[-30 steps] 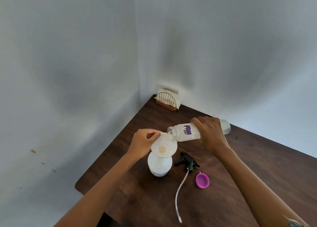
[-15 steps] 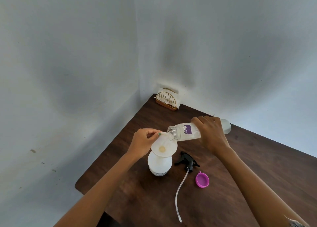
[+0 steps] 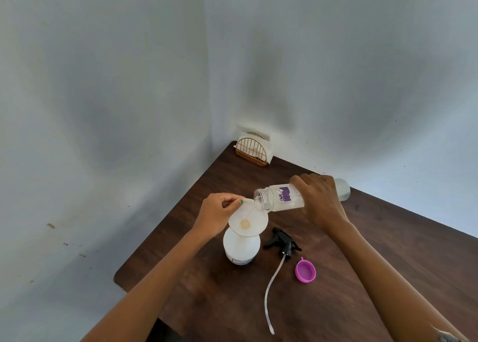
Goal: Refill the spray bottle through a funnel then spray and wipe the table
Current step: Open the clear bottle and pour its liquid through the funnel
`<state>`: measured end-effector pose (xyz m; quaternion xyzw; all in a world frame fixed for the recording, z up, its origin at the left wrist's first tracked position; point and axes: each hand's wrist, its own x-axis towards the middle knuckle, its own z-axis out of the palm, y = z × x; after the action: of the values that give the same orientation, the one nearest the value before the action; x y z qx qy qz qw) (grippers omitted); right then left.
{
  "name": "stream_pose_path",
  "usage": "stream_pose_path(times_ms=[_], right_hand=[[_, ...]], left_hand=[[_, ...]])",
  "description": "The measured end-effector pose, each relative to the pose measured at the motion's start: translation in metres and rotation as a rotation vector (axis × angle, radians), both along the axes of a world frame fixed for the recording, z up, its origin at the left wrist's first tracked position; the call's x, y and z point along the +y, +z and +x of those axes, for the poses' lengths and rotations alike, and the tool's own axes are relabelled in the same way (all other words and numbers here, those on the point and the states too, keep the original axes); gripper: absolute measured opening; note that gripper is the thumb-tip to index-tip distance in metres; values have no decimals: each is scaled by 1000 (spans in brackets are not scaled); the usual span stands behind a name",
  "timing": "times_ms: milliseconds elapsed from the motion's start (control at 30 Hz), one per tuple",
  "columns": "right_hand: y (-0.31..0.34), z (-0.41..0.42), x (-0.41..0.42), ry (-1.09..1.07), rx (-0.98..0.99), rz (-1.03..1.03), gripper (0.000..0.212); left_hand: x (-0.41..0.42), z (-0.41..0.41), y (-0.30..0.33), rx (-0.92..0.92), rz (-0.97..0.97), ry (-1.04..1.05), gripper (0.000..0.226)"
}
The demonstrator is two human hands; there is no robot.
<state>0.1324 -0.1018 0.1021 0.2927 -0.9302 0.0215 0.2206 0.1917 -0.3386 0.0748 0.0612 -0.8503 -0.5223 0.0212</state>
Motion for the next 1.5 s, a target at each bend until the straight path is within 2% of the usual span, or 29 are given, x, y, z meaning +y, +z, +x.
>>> stream_pose_path(times_ms=[1067,1500], right_hand=[[0,-3,0,5,26,-10,78],[1,-3,0,-9,32,-7,71]], left_hand=[[1,1,3,10,-12,3,25],[1,2,3,10,-16,7,26]])
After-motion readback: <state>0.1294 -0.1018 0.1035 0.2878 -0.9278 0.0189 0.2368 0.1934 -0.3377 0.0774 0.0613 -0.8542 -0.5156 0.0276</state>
